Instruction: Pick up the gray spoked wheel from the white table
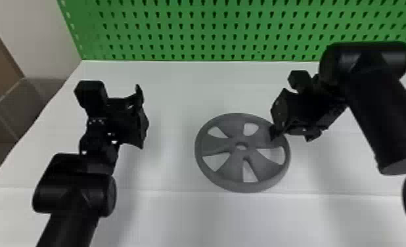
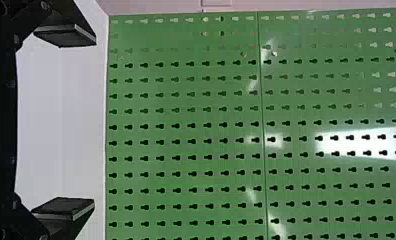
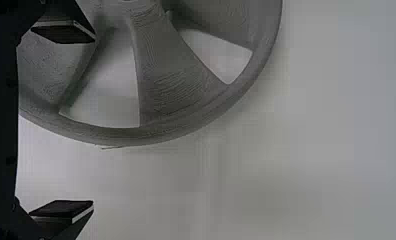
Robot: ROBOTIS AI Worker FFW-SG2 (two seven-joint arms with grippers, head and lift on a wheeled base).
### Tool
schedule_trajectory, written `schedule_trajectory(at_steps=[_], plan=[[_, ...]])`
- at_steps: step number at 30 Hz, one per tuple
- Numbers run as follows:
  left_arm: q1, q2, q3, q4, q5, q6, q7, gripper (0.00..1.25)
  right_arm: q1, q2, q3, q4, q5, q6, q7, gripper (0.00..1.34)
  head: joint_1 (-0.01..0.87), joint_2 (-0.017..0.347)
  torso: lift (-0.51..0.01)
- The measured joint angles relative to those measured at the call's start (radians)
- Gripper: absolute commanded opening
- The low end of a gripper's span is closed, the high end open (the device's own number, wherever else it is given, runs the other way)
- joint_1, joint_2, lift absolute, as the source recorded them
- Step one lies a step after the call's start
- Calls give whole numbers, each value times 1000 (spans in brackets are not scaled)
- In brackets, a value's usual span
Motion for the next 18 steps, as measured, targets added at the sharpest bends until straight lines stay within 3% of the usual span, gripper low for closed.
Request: schedule_trajectory(at_steps=[9,18], plan=[[-1,0,1,0,4,0,0,1106,20,7,-15,34,-13,0,0,1203,778,72,-97],[-1,0,3,0,6,0,-1,1106,25,49,-40,78,47,-30,1,1201,778,72,-97]])
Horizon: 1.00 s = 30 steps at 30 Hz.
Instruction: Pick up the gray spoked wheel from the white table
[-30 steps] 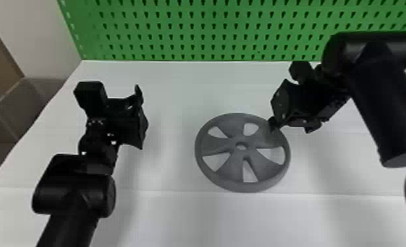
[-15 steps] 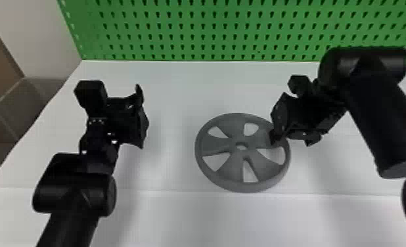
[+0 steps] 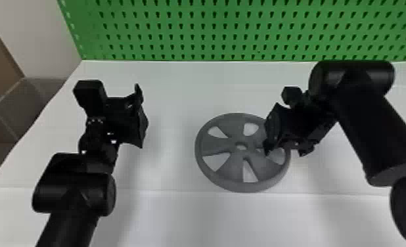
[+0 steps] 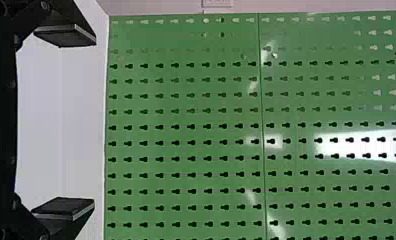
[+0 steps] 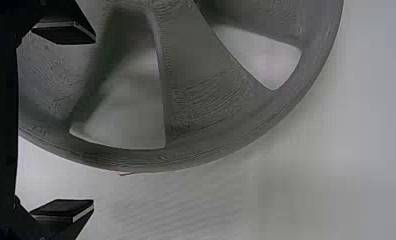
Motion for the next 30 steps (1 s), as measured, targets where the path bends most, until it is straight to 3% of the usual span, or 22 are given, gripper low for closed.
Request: schedule_trajectory(at_steps=[6,24,30], plan=[[0,0,1,0,2,0,0,1106,-5,8,-7,32,26,-50,1,1157,778,72,-97],[-4,0,-2,0,8,0,0,1106,-33,-16,19,104,29,-105,33,1128,778,72,-97],[-3,0,-4,0,8,0,0,1106,-36,-16,23,109,30,-103,38,1046,778,72,-97]])
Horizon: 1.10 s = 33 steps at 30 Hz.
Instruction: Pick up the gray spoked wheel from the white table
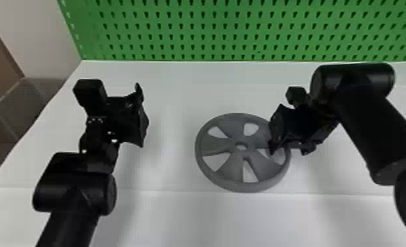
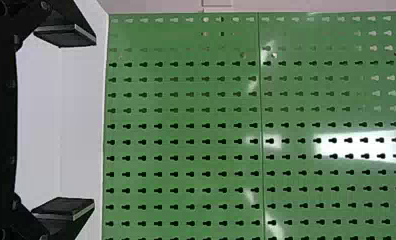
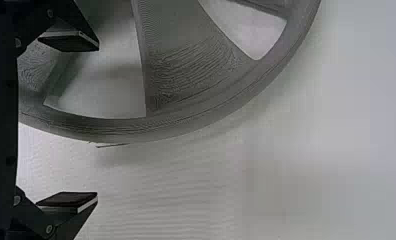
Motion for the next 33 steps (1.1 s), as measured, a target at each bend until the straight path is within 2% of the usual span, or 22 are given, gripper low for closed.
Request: schedule_trajectory(at_steps=[7,19,24,28,33], plan=[[0,0,-1,1,0,0,0,1106,-1,-1,8,6,5,0,12,812,778,72,-97],[0,0,-2,2,-1,0,0,1106,-12,3,28,7,50,-3,32,789,778,72,-97],[0,0,-3,3,0,0,0,1106,-15,3,23,7,82,-3,67,673,778,72,-97],[-1,0,-4,4,1,0,0,1106,-17,4,21,7,109,-2,90,531,778,72,-97],[-1,0,-4,5,1,0,0,1106,-17,9,15,7,139,-2,114,468,778,72,-97]])
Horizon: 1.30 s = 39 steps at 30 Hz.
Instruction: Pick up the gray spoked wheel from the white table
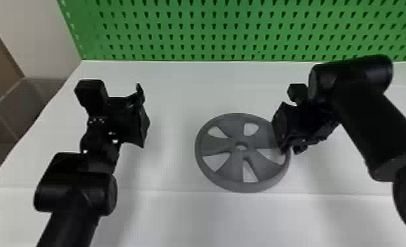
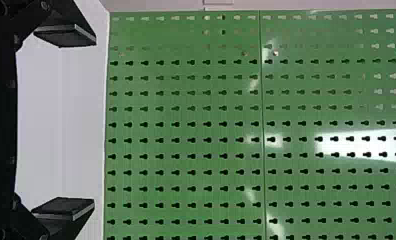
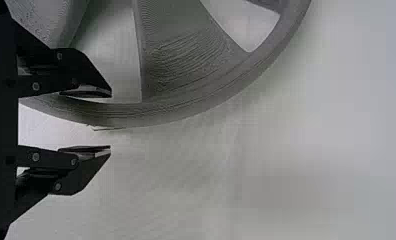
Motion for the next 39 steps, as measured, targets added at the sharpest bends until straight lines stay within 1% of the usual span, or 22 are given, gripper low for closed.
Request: schedule_trajectory(at_steps=[2,3,4,5,18,25,30,34,39], plan=[[0,0,0,0,0,0,0,1106,0,3,-4,1,15,0,14,331,778,72,-97],[0,0,0,0,1,0,0,1106,0,4,-5,2,22,0,21,224,778,72,-97],[0,0,0,0,1,0,0,1106,0,5,-6,5,32,0,31,166,778,72,-97],[0,0,0,0,1,0,0,1106,-1,6,-6,6,39,0,37,141,778,72,-97],[-1,0,2,1,3,1,0,1106,-7,28,-21,21,192,-3,159,140,778,74,-97],[-1,0,3,2,4,2,0,1106,-9,38,-33,23,277,-9,234,140,778,74,-97],[0,1,4,2,4,2,0,1106,-11,47,-46,23,353,-12,296,140,778,74,-97],[2,1,6,2,4,2,0,1106,-12,54,-57,22,421,-14,365,140,778,74,-97],[8,1,9,1,5,2,0,1105,-7,66,-92,-1,549,-22,482,140,778,74,-97]])
